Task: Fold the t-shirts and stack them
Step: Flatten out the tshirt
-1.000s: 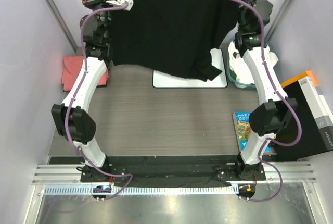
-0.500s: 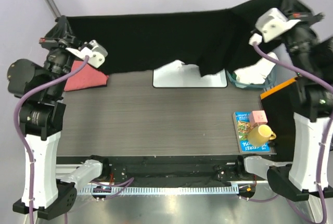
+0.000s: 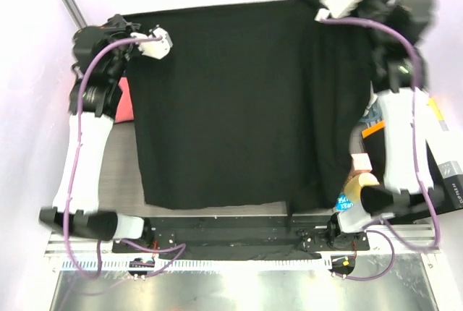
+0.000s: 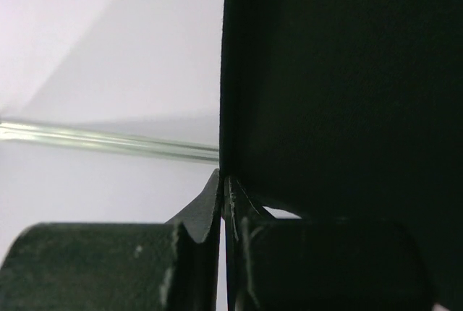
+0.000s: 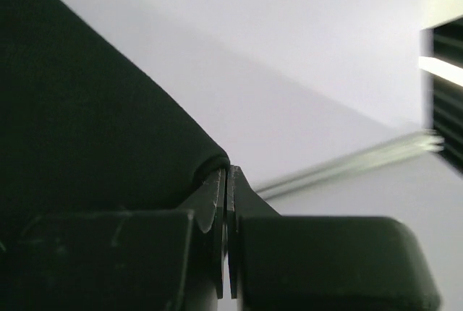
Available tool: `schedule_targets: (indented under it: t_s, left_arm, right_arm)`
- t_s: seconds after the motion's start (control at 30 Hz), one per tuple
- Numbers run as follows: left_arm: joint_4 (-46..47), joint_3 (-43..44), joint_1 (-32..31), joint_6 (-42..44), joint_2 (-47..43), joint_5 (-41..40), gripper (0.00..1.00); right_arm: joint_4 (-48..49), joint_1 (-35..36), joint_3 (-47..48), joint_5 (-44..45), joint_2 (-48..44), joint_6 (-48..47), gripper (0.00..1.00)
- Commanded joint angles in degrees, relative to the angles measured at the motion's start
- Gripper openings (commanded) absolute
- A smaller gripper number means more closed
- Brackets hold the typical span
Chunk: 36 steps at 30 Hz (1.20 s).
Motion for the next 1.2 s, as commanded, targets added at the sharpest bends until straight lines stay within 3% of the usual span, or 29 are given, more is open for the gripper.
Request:
schedule_targets:
  t_s: [0.0, 0.17, 0.37, 0.43, 0.57, 0.67, 0.7, 0.8, 0.9, 1.0, 1.07, 1.17]
  left_arm:
    - [4.7, 2.7, 3.5, 4.5, 4.1, -5.4, 0.0]
    - [17.9, 7.8, 4.7, 7.5, 10.8, -9.1, 0.0]
    - [42.0, 13.0, 5.4, 9.2, 16.4, -11.3, 0.0]
    - [49.7, 12.7, 5.5, 8.4, 15.4, -10.4, 0.0]
    - [55.7, 6.2, 5.5, 8.4, 11.5, -8.4, 0.0]
    - [59.3, -5.6, 6.0, 9.0, 6.0, -7.5, 0.0]
    - [60.2, -9.0, 6.2, 9.3, 5.0, -6.3, 0.0]
    - [64.9, -21.7, 7.3, 10.2, 1.0, -4.8, 0.0]
    - [65.2, -35.6, 7.3, 10.1, -5.1, -3.7, 0.0]
    - [59.2, -50.7, 9.0, 10.5, -11.2, 0.2, 0.0]
    - [50.5, -60.9, 9.1, 10.5, -19.2, 4.9, 0.0]
    - [28.3, -69.1, 9.2, 10.8, -33.1, 14.3, 0.0]
  right_arm:
    - [3.7, -1.3, -3.6, 2.1, 4.1, -1.1, 0.01]
    - [8.7, -2.0, 0.7, 2.2, 8.7, -3.2, 0.01]
    - [11.0, -2.8, 19.1, -2.7, 14.1, -2.0, 0.01]
    - [11.9, -2.8, 22.2, -4.8, 13.3, -2.4, 0.01]
    - [10.0, -2.8, 20.8, -6.4, 9.1, -1.4, 0.01]
    - [7.5, -2.8, 4.0, -4.4, -0.2, -0.2, 0.01]
    - [7.2, -2.8, -8.2, -4.5, -2.8, -0.2, 0.01]
    - [5.4, -2.8, -29.7, -5.7, -12.8, 1.9, 0.01]
    - [-3.2, -2.8, -44.3, -8.4, -20.1, 2.4, 0.01]
    - [-15.8, -2.8, -54.0, -11.0, -24.8, 0.6, 0.01]
    - [-22.1, -2.8, -57.6, -12.0, -28.7, -2.9, 0.01]
    - [-33.2, -2.8, -61.8, -11.1, -31.5, -8.8, 0.01]
